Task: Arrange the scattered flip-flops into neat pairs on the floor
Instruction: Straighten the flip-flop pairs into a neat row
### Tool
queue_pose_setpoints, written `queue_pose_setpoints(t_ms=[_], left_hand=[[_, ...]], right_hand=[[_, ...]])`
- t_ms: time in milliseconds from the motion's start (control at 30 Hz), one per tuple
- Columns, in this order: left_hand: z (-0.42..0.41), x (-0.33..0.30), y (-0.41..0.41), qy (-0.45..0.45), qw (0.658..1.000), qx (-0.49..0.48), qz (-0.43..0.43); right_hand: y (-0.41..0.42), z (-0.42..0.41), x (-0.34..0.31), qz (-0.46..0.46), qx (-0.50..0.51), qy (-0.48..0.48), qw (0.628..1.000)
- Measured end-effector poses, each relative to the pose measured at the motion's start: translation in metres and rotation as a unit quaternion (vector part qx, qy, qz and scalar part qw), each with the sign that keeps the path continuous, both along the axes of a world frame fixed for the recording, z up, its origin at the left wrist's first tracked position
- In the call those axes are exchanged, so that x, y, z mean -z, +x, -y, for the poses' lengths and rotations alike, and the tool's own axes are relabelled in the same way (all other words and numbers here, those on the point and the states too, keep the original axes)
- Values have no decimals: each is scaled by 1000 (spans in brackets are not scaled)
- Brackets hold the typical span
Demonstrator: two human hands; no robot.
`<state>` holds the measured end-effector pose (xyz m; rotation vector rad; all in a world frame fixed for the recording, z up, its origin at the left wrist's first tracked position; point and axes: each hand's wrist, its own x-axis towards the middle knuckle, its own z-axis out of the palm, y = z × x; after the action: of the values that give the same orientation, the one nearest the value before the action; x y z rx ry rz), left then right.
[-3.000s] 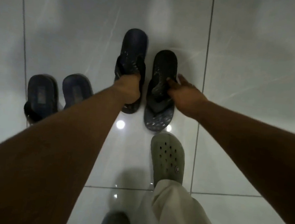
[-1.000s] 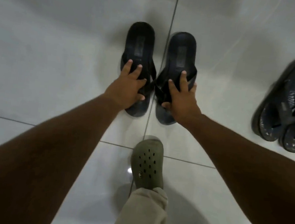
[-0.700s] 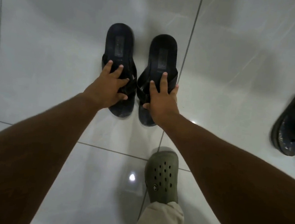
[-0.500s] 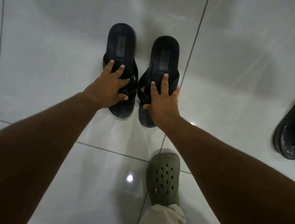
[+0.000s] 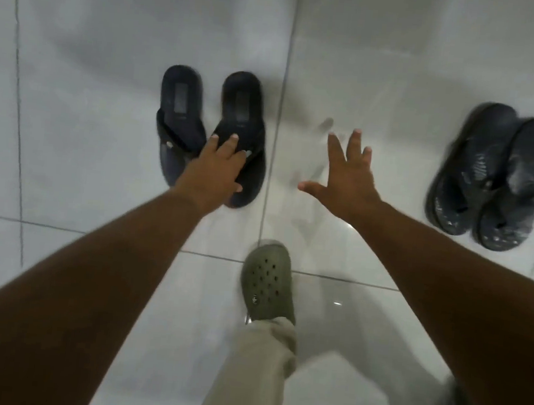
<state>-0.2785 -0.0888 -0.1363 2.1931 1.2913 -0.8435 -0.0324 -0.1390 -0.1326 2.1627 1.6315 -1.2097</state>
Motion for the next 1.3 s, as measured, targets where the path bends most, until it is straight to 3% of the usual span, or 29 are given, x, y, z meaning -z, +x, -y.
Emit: queue_pose_setpoints(t_ms=[233,433,667,800,867,967,1300], left_hand=[[38,-29,220,-34,990,-47,127],[71,-2,368,-23,984,-56,165],[100,51,437,-54,995,7,87],[123,71,455,-39,991,-27,123],[132,73,466,-39,990,-57,121],[142,71,495,-17,992,-10,128],[194,66,678,-4,989,46,143]], right_hand=[[188,66,-30,98,27,-24,995],[324,109,-16,97,3,-28,995],[376,137,47,32,-43,-26,998],[388,150,77,31,-59,21,998],[400,158,80,32,-45,34,998],[431,172,78,39,-32,45,998],[605,225,73,83,4,53,995]])
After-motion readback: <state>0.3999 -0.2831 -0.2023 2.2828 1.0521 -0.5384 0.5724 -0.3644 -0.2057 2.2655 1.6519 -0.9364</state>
